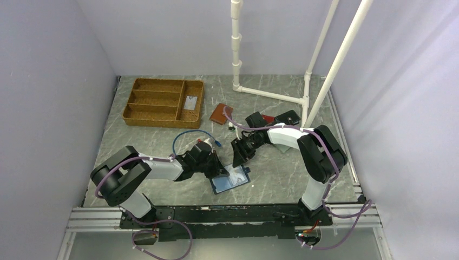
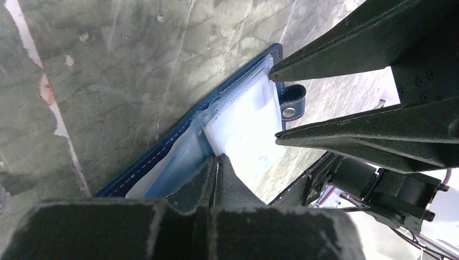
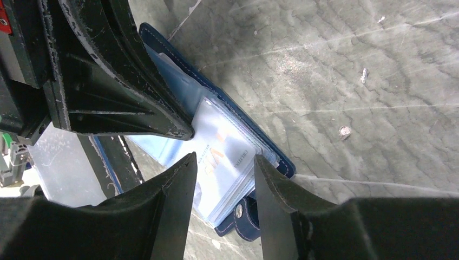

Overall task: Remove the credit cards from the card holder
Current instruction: Remove the credit card from the card holder.

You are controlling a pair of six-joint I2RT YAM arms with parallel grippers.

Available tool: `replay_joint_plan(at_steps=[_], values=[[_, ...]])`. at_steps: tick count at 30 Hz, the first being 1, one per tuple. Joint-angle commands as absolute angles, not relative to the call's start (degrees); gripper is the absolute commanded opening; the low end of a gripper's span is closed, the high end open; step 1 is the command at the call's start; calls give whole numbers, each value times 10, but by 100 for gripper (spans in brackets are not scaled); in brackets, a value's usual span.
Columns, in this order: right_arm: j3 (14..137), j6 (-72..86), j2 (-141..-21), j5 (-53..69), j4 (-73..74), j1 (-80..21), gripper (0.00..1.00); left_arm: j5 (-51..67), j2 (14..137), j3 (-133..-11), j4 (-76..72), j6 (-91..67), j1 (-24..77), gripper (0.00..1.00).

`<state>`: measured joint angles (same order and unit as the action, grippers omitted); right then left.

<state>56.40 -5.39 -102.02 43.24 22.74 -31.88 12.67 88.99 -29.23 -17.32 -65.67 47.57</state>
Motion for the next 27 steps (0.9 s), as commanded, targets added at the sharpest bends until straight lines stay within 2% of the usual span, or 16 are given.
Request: replay_joint_plan(at_steps=[1, 12, 27], values=[[582, -68, -1026, 412, 231, -327, 47, 95, 913, -296, -154, -652, 479, 0], [588, -75, -1024, 396, 240, -328, 52, 78, 906, -279, -159, -661, 478, 0], [591, -82, -1024, 357, 246, -333, 53, 79, 902, -273, -170, -662, 478, 0]])
